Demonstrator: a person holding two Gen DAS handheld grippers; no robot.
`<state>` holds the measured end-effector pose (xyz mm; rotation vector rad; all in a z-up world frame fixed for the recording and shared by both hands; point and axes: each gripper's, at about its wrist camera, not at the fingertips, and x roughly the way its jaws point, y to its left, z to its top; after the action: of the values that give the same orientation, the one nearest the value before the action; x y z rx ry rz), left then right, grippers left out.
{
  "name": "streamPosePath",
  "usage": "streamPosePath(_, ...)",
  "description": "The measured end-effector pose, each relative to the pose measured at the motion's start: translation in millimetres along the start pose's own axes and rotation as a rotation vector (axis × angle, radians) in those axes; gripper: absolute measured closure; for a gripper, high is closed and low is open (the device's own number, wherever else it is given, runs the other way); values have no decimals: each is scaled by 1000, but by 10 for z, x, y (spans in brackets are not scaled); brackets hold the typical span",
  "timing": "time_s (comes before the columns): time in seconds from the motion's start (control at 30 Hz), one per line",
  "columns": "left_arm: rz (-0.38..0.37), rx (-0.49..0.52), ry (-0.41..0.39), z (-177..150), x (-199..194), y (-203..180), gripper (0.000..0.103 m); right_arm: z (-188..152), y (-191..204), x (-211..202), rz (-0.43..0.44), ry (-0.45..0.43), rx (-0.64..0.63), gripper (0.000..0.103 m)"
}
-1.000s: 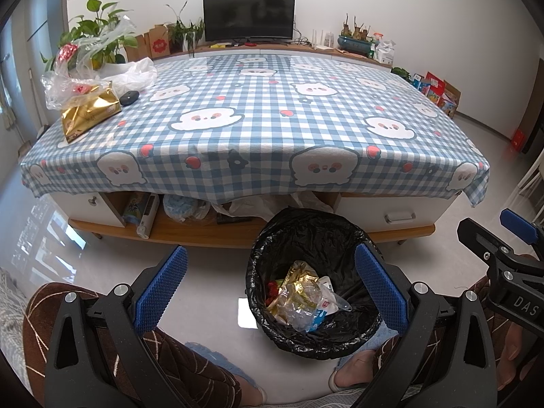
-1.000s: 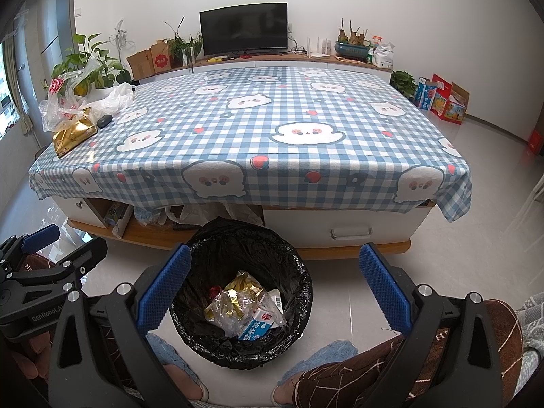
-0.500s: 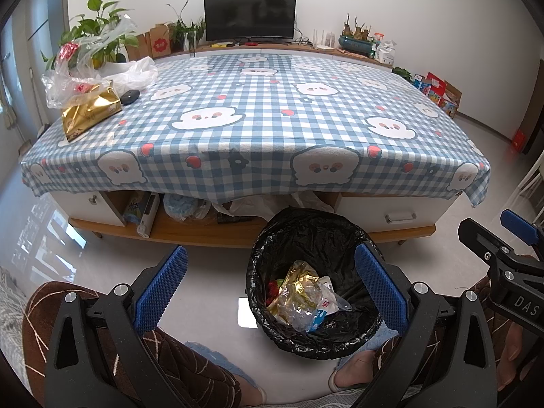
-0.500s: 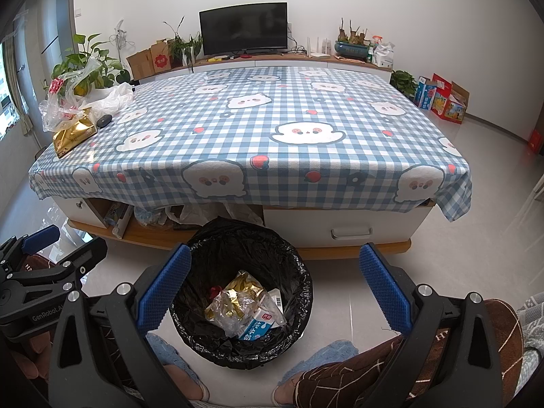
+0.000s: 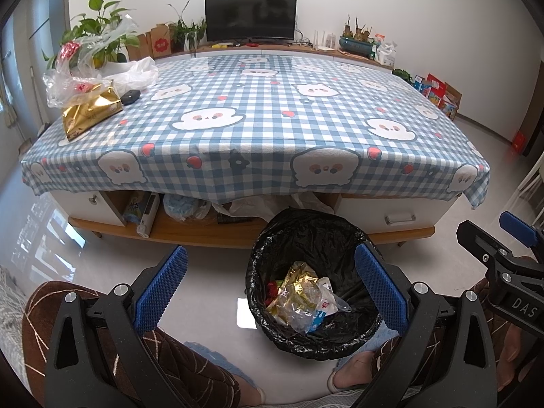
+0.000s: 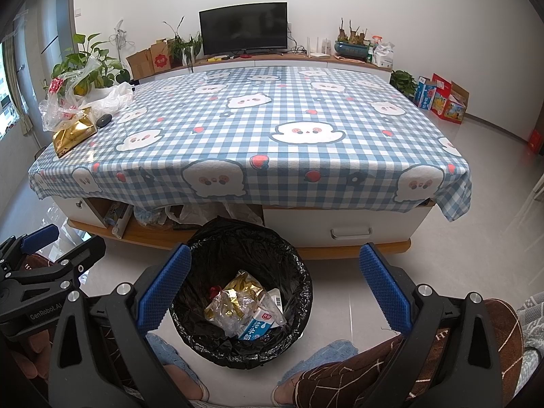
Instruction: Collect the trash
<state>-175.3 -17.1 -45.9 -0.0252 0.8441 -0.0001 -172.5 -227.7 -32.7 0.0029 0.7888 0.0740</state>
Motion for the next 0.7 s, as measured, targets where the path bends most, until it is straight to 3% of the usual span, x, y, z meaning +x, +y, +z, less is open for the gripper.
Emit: streamPosePath(0.7,3,-8,-10,7,13,-40,6,6,4,4,0,2,1,8)
